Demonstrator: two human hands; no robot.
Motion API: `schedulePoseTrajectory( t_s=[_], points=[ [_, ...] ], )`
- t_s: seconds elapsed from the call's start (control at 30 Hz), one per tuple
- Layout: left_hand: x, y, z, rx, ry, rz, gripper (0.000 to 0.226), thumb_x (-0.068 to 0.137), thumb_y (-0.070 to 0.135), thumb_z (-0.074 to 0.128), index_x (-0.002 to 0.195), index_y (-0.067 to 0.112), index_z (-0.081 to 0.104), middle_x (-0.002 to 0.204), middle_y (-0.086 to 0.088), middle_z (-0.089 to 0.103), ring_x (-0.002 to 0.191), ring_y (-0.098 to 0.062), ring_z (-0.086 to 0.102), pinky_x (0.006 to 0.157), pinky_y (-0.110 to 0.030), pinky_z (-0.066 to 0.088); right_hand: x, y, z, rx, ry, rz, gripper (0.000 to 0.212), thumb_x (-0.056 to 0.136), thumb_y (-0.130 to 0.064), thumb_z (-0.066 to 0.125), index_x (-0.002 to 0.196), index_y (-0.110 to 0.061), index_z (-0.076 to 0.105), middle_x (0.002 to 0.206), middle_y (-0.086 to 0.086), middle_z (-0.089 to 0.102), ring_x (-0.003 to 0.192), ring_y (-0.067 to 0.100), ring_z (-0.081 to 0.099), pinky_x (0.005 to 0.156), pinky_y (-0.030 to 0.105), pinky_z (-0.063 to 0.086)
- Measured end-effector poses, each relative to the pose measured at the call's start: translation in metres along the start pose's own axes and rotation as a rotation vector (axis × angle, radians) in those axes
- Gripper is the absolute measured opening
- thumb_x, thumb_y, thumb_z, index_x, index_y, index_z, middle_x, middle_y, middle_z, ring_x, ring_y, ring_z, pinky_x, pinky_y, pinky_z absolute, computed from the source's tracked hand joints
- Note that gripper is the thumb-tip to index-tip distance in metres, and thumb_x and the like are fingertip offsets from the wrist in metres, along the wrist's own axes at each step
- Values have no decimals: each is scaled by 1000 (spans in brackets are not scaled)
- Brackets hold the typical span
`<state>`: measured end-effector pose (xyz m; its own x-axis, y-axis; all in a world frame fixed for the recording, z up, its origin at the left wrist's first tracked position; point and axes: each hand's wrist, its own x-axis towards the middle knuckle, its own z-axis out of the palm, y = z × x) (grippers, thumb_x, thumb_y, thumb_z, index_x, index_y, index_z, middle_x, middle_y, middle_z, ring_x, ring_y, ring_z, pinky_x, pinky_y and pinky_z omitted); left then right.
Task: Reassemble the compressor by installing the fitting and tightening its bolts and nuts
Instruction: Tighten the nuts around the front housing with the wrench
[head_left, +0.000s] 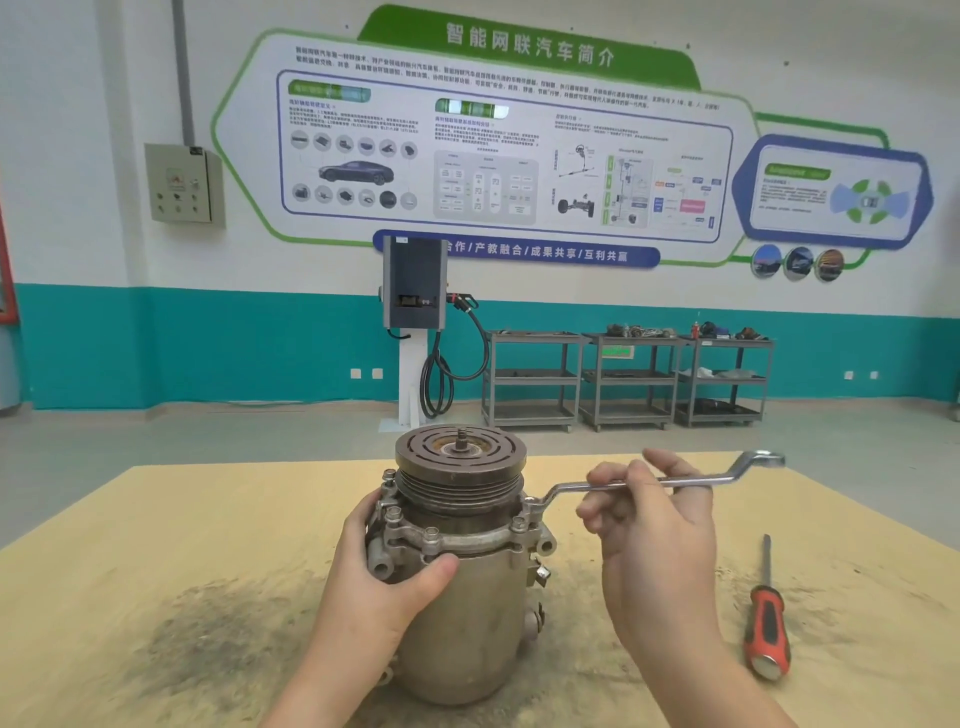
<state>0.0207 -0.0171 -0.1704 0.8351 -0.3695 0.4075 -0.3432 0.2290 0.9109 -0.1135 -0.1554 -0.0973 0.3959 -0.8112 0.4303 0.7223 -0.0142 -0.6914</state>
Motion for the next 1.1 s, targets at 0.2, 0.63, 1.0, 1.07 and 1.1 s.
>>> schedulePoseTrajectory(
  t_s=[0.2,0.63,1.0,1.07,1.1],
  points=[
    [-4,5,1,-23,-10,11,83,47,45,88,119,46,46,120,15,63,99,12,61,77,-9,48,15,13,-8,248,10,339,16,98,2,36,94,-11,42,58,7,61,42,17,49,42,22,43],
    [-3,2,0,-28,-17,3,92,37,55,84,120,52,44,119,17,65,104,6,62,86,-18,48,2,26,-22,188,-176,91,10,97,-20,41,92,-12,42,73,12,65,52,24,60,52,27,51],
    [0,-3,-1,-37,-15,23,90,38,50,88,119,52,48,121,8,67,107,-4,65,89,-26,49,-25,32,-11,-393,-597,-828,17,82,-20,77,92,-14,65,97,-2,69,80,10,70,62,23,56],
    [3,-8,-1,-52,-19,8,93,33,46,92,116,50,51,117,3,69,104,-8,68,88,-30,50,-30,37,3,-435,-628,-837,19,77,-18,81,87,-15,65,89,-1,67,74,5,66,58,20,54],
    [6,-11,-1,-63,2,-4,92,31,42,94,113,49,53,112,4,71,102,-8,68,86,-29,50,-32,40,11,-454,-619,-834,20,76,-18,83,82,-13,65,82,0,65,70,5,63,55,20,52]
  ],
)
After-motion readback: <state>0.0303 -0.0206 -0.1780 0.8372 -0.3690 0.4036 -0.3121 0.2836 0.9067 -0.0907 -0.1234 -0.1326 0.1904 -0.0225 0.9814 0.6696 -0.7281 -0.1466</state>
